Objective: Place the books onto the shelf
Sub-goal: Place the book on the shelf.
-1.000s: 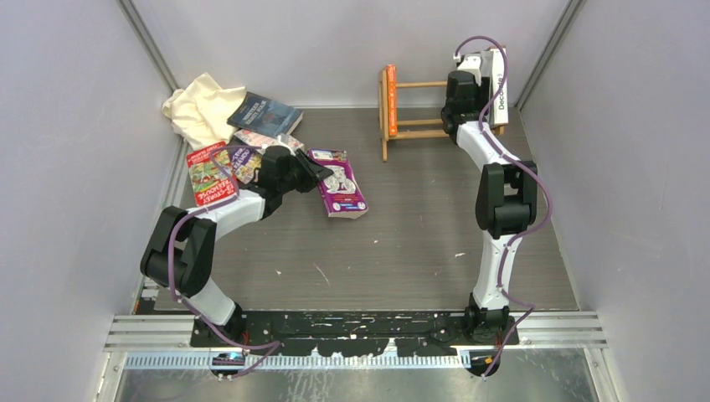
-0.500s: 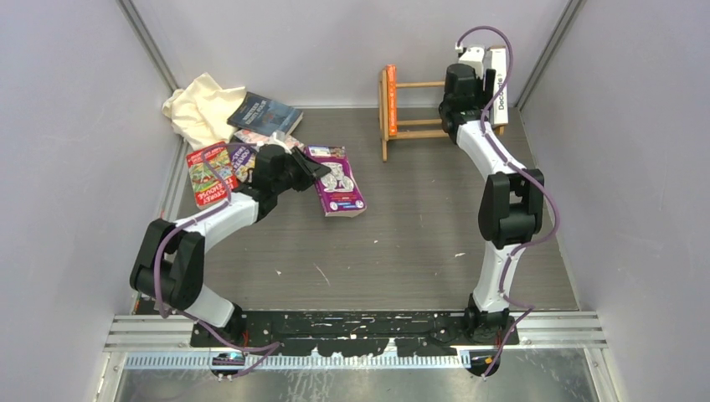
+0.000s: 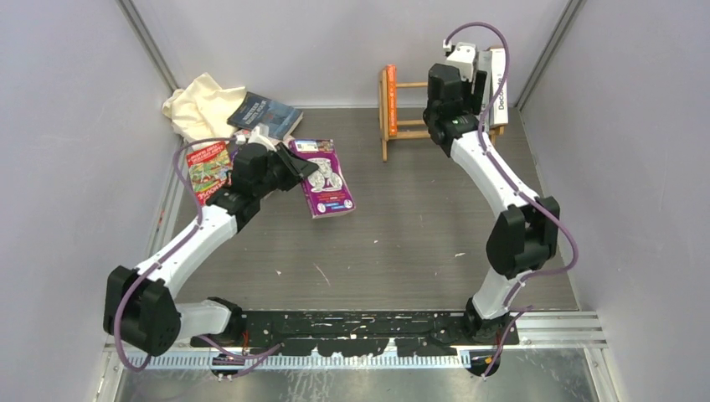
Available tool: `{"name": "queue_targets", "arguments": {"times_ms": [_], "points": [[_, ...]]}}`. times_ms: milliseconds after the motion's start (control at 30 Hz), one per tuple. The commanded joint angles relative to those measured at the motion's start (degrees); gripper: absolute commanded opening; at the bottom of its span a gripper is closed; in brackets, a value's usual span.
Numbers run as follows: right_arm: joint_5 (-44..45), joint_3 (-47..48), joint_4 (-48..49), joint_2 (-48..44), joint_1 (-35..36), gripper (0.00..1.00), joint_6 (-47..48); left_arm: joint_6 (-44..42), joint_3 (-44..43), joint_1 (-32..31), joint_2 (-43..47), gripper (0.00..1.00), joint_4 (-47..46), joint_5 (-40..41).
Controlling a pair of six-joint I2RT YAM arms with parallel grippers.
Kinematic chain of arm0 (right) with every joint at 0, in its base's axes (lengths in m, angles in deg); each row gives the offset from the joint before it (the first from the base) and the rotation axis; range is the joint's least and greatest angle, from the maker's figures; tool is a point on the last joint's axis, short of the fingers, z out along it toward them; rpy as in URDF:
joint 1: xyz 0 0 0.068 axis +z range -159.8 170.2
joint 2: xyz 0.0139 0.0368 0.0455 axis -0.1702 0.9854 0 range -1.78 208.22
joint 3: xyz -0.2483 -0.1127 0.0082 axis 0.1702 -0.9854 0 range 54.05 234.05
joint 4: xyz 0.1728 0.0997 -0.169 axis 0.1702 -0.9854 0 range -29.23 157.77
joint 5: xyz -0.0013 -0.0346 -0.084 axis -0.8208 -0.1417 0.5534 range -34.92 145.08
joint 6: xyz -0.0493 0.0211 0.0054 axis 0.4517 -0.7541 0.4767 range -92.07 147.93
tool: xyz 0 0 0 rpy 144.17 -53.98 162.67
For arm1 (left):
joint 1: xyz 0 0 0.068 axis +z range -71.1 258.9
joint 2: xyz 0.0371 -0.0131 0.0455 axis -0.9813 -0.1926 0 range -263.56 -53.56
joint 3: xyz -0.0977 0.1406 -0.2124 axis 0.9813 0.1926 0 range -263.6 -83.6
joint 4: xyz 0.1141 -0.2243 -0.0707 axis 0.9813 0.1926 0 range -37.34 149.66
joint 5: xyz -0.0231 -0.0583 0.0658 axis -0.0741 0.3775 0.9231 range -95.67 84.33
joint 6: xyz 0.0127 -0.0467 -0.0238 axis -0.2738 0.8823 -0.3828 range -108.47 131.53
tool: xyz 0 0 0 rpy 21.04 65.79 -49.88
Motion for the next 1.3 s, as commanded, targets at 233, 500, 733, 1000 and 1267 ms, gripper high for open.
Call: {"name": "queue_targets", "arguments": {"times_ms": [233,500,733,1000,1267], "points": [[2.67,-1.55,-26.47,-20.09,2.43,0.79,-27.78,-11.45,-24.60,-9.34,-2.18,0.00,9.43,14.39],[2.70,-10.07,-30.83,-30.04,-0.21,0.79,-38.37,-20.34,-55.03,-20.36,-26.98,0.00,11.58,24.07],[-0.92,-16.99,-33.12,-41.67,-2.93,0.78,-45.66,-27.01,-78.42,-27.34,-45.34,0.00,11.98,37.68],[1.35,-22.90,-31.39,-49.65,-2.89,0.78,-44.11,-30.91,-84.39,-28.49,-56.59,0.00,-5.54,50.82],[0.84,-30.03,-30.38,-54.90,-2.85,0.77,-43.20,-37.72,-102.04,-27.29,-69.63,0.00,-9.92,53.87]]}}
